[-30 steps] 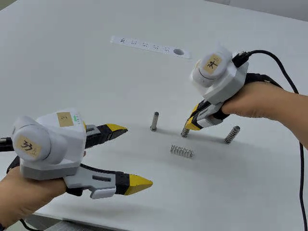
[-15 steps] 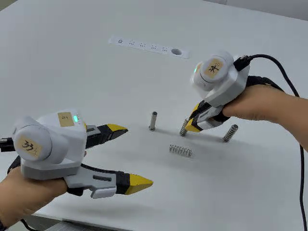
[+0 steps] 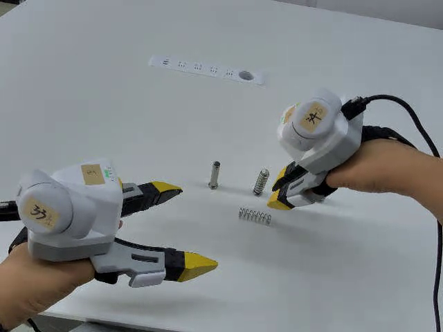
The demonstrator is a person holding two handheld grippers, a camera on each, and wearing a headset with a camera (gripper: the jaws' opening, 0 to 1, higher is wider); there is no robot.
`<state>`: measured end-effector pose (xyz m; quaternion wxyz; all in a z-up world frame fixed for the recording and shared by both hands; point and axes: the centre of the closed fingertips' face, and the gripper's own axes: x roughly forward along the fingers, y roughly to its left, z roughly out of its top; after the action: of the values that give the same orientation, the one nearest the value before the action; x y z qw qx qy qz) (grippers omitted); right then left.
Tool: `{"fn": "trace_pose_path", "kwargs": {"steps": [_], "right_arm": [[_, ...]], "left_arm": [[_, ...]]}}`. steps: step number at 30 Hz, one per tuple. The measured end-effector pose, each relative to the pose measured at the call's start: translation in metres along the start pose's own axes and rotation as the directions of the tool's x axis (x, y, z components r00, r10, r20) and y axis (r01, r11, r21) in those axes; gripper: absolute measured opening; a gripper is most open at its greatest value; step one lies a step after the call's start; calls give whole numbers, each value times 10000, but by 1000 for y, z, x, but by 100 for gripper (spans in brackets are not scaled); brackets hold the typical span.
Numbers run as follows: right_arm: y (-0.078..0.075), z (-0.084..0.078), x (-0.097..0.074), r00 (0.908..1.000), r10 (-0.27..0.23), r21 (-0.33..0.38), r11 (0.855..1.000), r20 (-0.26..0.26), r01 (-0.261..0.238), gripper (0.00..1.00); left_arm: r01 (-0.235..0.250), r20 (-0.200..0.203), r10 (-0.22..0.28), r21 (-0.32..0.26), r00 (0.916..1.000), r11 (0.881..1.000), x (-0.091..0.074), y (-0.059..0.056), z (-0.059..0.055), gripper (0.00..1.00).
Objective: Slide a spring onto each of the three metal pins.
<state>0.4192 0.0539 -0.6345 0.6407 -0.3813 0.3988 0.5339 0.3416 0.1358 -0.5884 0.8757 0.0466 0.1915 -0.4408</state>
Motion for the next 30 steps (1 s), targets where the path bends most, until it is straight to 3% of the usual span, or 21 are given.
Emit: {"fn": "trace_pose_path", "kwargs": {"steps": [7, 17, 30], "right_arm": [[8, -7, 17, 9990, 437, -147, 9989, -129, -439, 17], [10, -11, 31, 9967, 654, -600, 9959, -487, -683, 14], [21, -10, 21, 9956, 779, -677, 9944, -529, -814, 11]], "left_arm": [[22, -89, -22, 15, 10000, 10000, -1, -1, -1, 74], [-59, -169, 58, -27, 9998, 10000, -3, -1, -3, 73], [102, -259, -101, 35, 9996, 9999, 0, -5, -6, 72]]}}
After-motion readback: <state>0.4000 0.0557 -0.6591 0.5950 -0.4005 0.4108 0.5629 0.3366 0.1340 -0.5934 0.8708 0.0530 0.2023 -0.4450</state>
